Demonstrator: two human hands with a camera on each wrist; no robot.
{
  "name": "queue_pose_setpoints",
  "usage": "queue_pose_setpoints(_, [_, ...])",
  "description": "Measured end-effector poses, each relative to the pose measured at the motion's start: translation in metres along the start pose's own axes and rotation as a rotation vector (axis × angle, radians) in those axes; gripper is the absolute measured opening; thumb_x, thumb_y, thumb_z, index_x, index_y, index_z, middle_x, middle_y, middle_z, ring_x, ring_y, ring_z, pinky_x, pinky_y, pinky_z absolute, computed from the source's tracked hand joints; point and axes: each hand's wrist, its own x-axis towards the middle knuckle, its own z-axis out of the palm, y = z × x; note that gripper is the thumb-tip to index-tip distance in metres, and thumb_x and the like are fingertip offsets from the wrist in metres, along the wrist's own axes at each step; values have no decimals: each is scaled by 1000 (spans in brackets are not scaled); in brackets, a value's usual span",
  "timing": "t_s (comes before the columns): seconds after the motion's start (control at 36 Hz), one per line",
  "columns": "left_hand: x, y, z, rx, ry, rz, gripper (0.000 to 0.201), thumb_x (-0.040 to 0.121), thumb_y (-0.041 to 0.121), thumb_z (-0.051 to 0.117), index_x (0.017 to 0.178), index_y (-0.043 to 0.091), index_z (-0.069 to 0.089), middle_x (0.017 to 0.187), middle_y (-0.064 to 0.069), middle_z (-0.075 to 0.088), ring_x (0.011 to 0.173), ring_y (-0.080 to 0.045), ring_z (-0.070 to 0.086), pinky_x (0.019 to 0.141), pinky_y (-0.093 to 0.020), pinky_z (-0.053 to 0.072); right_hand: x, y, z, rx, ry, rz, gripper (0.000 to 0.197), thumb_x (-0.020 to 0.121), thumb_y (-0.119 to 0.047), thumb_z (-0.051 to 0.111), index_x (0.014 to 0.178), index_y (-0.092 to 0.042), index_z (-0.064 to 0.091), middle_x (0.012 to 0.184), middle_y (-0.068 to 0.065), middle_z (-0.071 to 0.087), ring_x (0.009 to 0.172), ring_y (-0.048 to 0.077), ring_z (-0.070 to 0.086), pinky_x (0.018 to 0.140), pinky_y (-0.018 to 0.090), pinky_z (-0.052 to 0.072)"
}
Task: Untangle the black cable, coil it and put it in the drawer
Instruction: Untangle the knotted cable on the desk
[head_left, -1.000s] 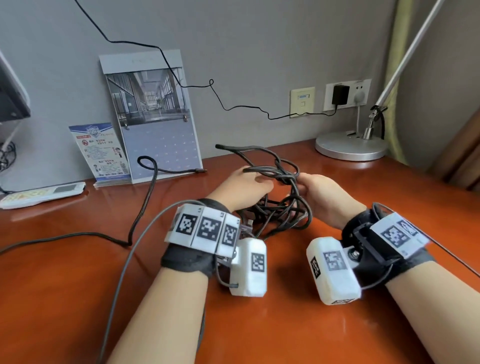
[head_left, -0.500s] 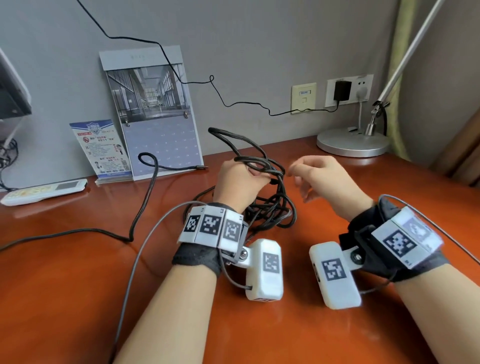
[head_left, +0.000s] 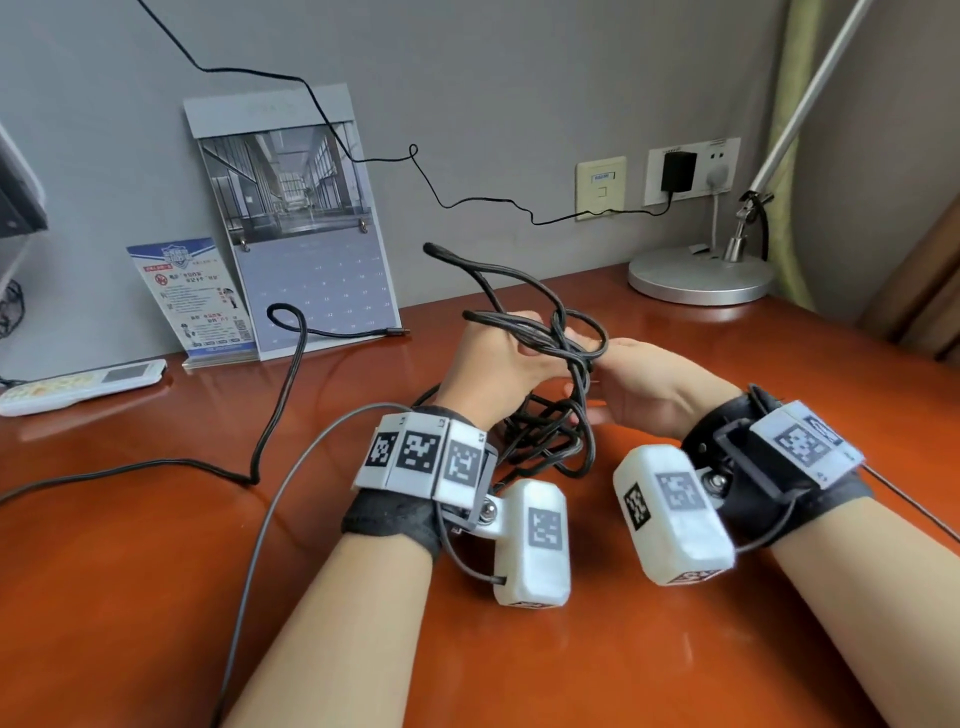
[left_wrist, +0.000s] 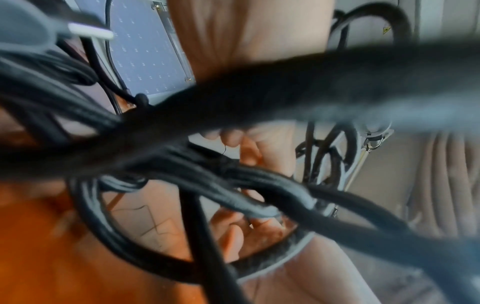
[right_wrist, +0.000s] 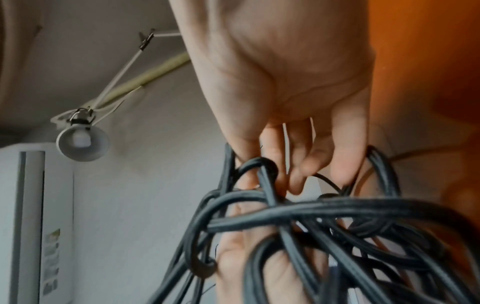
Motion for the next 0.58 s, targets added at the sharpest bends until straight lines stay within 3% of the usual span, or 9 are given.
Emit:
queue_pose_setpoints(0.06, [-1,0,1,-7,-9,-1,35,70,26,72,69,-5,56,69,-21,61,61,-14,47,56,-35,42,0,0,0,-5,24,-16,19,91,-22,55,78,-10,62,53,-6,58,47,5,53,50,22,52])
queue_pose_setpoints(0.17, [-1,-4,5,-19,14,-1,37,67,38,70,63,5,55,66,-21,58,58,-15,46,56,-38,44,5,3,0,-74,176,-136,20,89,-9,59,70,-9,66,56,0,57,52,9,50,46,18,48])
queue_pose_setpoints(0.22, [-2,-2,7,-37,29,-26,36,68,36,71,65,3,57,68,-20,62,60,-16,50,60,-40,48,6,4,3,-79,223,-208,14,87,-8,60,75,-4,67,62,4,57,55,9,50,48,20,48])
queue_pose_setpoints(0.31, [3,-8,8,-49,111,-89,36,78,9,71,52,11,46,45,10,52,46,-1,43,54,-23,41,5,3,7,-4,202,-314,9,84,-6,60,86,-3,68,70,0,63,72,11,52,64,23,48])
queue_pose_setpoints(0.36, [5,-12,7,-13,181,-155,51,82,5,66,46,18,31,31,13,37,34,-3,36,46,-13,31,3,3,11,58,98,-323,17,85,-1,50,87,-3,67,83,1,66,80,10,54,71,22,46])
queue_pose_setpoints(0.42, [6,-15,8,-14,194,-196,57,83,5,64,42,18,27,27,11,31,30,-6,33,41,-10,27,1,3,12,173,15,-293,24,82,1,36,76,-6,58,77,1,58,74,11,50,69,23,43])
queue_pose_setpoints(0.5, [1,-11,9,-4,165,-243,61,83,5,64,27,9,40,26,10,33,29,-5,34,42,-11,29,2,3,13,371,-14,-216,17,82,-10,30,69,-12,41,70,1,43,63,15,40,57,25,42])
queue_pose_setpoints(0.56, [-3,-8,9,-4,123,-232,50,84,6,63,37,21,61,26,11,36,29,-2,37,42,-9,30,4,2,13,367,-11,-176,24,89,-22,34,67,-14,39,71,2,42,62,17,43,57,27,42])
queue_pose_setpoints(0.58, [-4,-6,9,-3,124,-219,39,85,6,63,46,13,61,27,11,37,29,-1,38,41,-8,30,6,2,12,355,1,-162,31,93,-28,36,65,-15,40,71,3,44,62,17,46,58,27,43])
